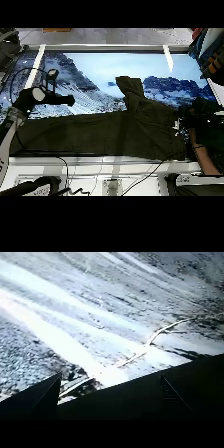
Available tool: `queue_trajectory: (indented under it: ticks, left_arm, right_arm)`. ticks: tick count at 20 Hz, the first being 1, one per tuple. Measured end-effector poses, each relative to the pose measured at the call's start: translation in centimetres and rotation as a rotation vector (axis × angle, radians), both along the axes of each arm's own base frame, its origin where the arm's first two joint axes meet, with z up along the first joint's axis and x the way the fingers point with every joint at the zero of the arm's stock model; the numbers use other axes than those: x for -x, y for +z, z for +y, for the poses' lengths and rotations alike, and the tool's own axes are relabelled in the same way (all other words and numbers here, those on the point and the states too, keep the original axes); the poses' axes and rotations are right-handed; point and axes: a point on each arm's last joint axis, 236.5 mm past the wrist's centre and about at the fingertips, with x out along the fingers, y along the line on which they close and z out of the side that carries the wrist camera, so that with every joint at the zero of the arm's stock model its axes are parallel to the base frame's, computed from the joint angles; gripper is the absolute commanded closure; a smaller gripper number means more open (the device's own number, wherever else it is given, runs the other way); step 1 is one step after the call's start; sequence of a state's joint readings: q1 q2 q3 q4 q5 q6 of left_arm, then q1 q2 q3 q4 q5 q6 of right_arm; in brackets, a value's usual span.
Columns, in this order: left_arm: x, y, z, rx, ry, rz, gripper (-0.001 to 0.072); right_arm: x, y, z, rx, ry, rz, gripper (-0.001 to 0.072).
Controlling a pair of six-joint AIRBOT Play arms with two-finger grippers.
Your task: Fold the clothes and pants, and hang the long-sleeved shirts on hangers.
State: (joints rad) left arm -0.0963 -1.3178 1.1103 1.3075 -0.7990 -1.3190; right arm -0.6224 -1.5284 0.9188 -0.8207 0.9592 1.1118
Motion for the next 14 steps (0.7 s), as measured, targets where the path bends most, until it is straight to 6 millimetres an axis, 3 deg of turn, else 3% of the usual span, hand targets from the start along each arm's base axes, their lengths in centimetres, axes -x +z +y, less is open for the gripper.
queue_trajectory:
  ticks: [2, 4, 6, 8, 14]
  left_arm:
    - [-0.4, 0.5, -2.0, 0.007, -0.033, -0.037, 0.0016]
    - [-0.7, 0.9, -3.6, 0.028, -0.052, -0.068, 0.0016]
    - [-0.9, 0.9, -4.9, 0.063, -0.054, -0.073, 0.0016]
    - [-1.0, 0.3, -6.1, 0.113, -0.043, -0.058, 0.0016]
    - [-1.3, -2.4, -12.0, 0.396, 0.023, 0.057, 0.0016]
  right_arm:
    - [-1.0, -0.5, -0.2, 0.037, -0.011, -0.018, 0.0115]
    - [-1.6, -0.8, 0.1, 0.054, -0.005, -0.03, 0.0211]
    - [-2.0, -1.0, 0.6, 0.072, 0.019, -0.043, 0.038]
    - [-2.2, -1.2, 1.1, 0.081, 0.045, -0.049, 0.0673]
    - [-3.5, 0.2, 1.5, 0.091, 0.084, -0.098, 0.0676]
